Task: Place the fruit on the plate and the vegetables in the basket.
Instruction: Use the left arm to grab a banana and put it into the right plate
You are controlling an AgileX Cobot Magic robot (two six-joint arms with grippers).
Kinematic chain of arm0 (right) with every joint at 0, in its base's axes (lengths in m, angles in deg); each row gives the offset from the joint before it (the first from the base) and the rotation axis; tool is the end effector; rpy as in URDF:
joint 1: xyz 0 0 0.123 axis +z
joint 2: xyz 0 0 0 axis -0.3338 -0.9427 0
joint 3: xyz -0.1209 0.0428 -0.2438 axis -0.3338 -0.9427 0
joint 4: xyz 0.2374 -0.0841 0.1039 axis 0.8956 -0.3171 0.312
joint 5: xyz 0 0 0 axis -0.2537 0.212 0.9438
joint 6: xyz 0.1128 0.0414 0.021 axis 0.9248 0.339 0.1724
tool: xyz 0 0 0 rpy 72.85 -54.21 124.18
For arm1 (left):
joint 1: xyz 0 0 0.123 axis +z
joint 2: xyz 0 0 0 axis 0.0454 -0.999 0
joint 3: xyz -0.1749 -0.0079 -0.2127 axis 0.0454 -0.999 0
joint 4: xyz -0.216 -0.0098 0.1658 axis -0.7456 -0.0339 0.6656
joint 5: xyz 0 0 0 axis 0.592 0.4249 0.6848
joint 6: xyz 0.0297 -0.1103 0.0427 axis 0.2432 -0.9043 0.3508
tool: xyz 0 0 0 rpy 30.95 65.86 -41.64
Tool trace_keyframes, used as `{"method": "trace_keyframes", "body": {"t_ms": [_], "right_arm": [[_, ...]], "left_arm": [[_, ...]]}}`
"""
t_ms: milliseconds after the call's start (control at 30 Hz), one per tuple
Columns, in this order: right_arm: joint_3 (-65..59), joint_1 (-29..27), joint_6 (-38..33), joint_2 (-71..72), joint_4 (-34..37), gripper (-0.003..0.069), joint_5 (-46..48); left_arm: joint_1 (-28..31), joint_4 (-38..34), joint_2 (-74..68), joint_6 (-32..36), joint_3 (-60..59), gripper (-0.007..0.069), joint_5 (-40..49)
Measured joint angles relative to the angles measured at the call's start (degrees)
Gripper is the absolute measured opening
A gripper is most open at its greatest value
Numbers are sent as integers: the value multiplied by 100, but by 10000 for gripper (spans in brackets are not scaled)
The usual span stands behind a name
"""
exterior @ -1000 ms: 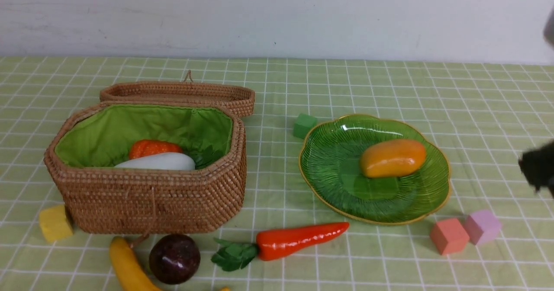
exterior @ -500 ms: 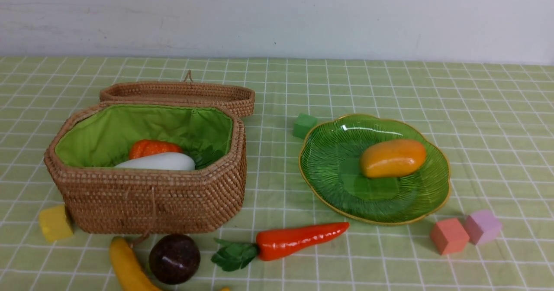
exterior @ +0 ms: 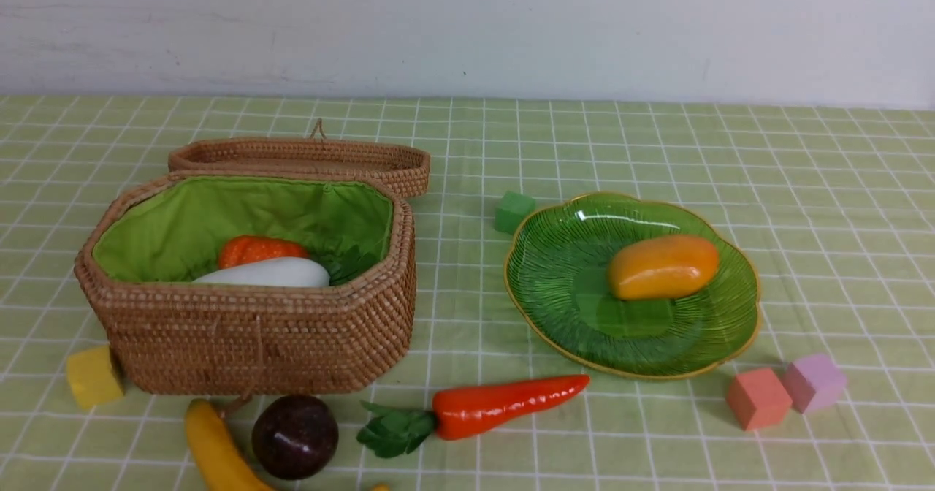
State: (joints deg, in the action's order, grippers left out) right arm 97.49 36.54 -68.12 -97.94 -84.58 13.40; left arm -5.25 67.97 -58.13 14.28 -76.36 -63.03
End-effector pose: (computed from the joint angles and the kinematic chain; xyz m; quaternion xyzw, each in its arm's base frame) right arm 0.1239 0.0358 0.3158 -0.1028 0.8806 0.0742 0.4566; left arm 0.1123 -0.0040 0.1588 -0.1141 0.8032 -0.1034 0.5755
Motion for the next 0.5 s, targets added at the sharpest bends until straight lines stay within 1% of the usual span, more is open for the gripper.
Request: {"method": "trace_keyframes", "body": {"t_ms": [67,100,133,167,200,333,433,500], "right_arm": [[-420,-518,49,455,-44,-1,-786],[-420,-566,49,503,-43,-1,-857],[-665,-742,49,695,-74,0,-1128],[-1090,-1050,49,1127,-97,-1,-1626],[-1366,-1211,49,1363,-113,-1,-1822],[-2430,-1689,49,2116,-152,2,-2113],[-3021,-1847,49,2577,-152,2,-2168],[-3484,-1964,49,2802,-152,5,-2438]], "left_arm": [[0,0,0,0,0,239,0],[0,0,0,0,0,239,0],[0,0,0,0,0,239,0],[0,0,0,0,0,239,0],[0,0,0,0,0,239,0],[0,0,0,0,0,239,0],[0,0,0,5,0,239,-10],[0,0,0,5,0,239,-4]]}}
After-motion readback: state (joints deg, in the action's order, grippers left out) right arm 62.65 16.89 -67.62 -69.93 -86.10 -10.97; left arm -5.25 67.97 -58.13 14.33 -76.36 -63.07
